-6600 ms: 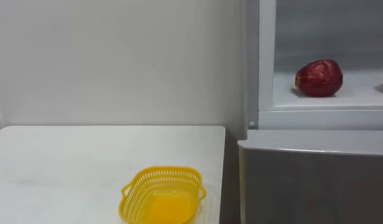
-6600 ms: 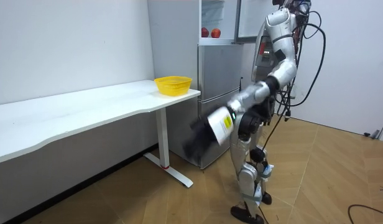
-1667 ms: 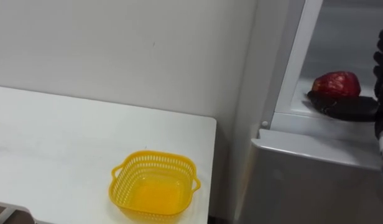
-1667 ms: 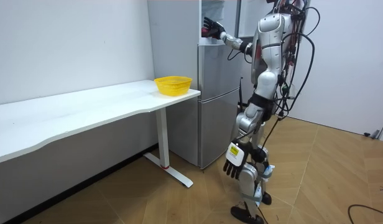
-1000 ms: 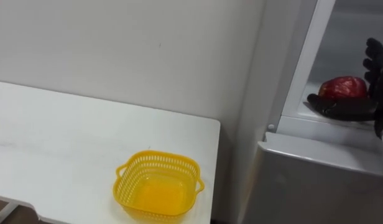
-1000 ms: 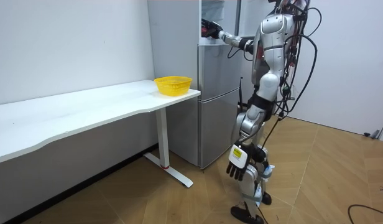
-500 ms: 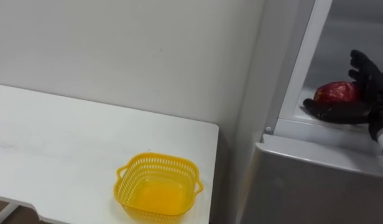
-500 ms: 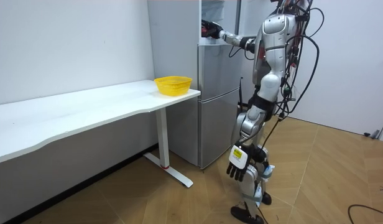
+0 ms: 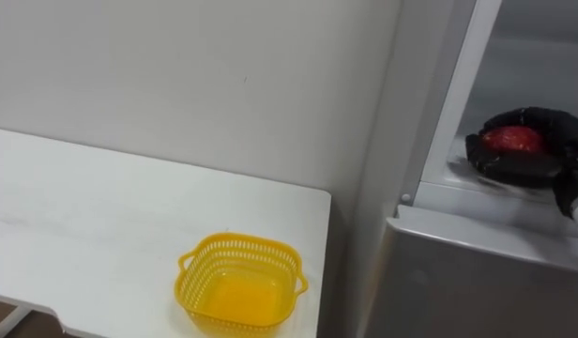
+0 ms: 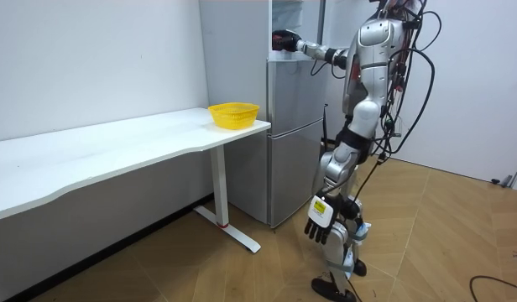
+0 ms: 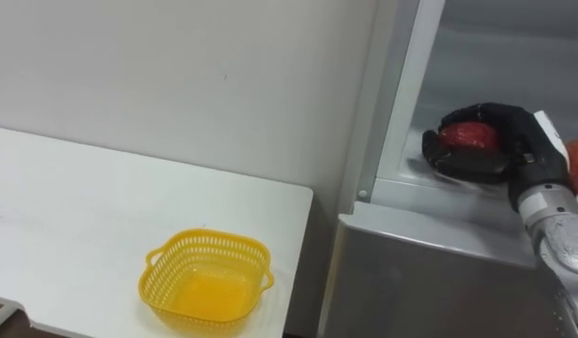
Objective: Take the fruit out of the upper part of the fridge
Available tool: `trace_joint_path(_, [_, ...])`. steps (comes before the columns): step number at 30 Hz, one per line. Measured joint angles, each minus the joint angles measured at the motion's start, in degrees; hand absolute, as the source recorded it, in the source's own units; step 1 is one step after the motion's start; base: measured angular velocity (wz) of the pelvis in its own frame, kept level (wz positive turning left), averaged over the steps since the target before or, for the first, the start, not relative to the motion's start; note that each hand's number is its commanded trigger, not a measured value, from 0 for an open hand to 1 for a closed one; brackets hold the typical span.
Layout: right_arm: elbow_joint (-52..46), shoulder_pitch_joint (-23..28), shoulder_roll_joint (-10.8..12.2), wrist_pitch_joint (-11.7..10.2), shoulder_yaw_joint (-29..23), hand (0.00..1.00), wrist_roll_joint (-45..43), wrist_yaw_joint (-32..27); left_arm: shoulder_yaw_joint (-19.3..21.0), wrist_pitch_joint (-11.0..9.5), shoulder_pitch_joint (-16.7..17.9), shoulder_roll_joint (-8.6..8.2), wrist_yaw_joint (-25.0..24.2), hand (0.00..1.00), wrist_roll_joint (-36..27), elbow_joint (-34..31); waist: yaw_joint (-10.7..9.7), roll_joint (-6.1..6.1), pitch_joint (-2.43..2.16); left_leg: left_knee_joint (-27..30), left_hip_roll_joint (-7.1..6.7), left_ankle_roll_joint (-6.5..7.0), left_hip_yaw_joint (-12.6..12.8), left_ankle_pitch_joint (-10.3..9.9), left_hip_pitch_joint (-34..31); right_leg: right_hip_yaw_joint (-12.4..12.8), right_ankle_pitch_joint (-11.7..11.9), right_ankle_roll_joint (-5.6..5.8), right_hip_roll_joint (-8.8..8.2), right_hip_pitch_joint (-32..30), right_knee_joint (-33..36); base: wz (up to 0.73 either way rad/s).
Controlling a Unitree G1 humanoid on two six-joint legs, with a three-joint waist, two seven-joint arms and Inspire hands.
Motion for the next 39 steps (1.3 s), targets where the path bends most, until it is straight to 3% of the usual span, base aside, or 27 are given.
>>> trace_joint_path(14, [-5.9,0.0,0.1,2.5,2.4,1.00,2.3,-0.3,-0.1,0.7,-0.7,0.00,0.4,0.00,0.0,0.0,-0.2,0.40,0.15,-0.2,0.16,0.00,0.3,0.0,-0.4,0.2,0.0,0.00,0.15,-0.3,0.2,0.00])
trace_joint_path(16, [-9.8,0.9,0.1,3.8,2.4,1.00,1.6,-2.0,-0.2,0.8,-0.7,0.00,1.1,0.00,-0.1,0.0,-0.3,0.65,0.05,-0.2,-0.06,0.00,0.6,0.0,-0.5,0.6,0.0,0.00,0.30,-0.8,0.3,-0.06])
trace_joint_path(23, [-24.0,6.5,1.4,4.4,2.1,1.00,-0.5,-8.2,0.0,0.7,-0.1,-0.11,2.9,0.00,0.0,0.1,-0.4,0.96,-0.11,-0.2,0.14,0.00,1.4,0.0,-0.2,1.8,0.0,-0.02,0.69,-0.8,-0.1,-0.09])
trace_joint_path(28, [-34.8,9.7,3.9,4.4,2.1,1.00,-0.7,-10.8,0.0,0.2,0.3,-1.03,3.3,0.00,0.0,0.1,-1.8,2.22,-0.36,-0.6,0.18,0.00,1.0,0.0,0.9,2.4,0.0,-0.02,0.84,0.0,-0.2,-0.04])
trace_joint_path(32, [-43.0,10.1,5.0,4.2,2.0,1.00,-1.0,-12.7,-0.2,-0.5,0.3,-1.22,4.2,0.00,-0.1,0.1,-2.0,2.73,-0.06,-0.6,0.30,0.00,1.6,0.0,1.0,3.1,0.0,-0.02,0.97,0.0,-0.2,-0.06])
trace_joint_path(35, [-48.1,10.1,5.2,2.4,2.0,1.00,-1.1,-14.7,-1.6,-1.1,0.3,-1.25,4.8,0.00,-0.1,0.2,-2.2,3.18,0.24,-0.6,0.23,-0.01,1.6,0.0,1.0,3.0,0.0,-0.02,0.89,-0.1,-0.2,0.00])
trace_joint_path(39, [-53.6,10.1,7.7,-0.1,1.9,1.00,-3.3,-16.2,-2.9,-2.0,0.5,-1.30,4.8,0.00,-0.1,0.3,-2.6,3.55,0.28,-0.6,0.25,-0.01,1.8,0.0,0.5,3.0,0.0,-0.03,0.88,-0.8,-0.1,0.00])
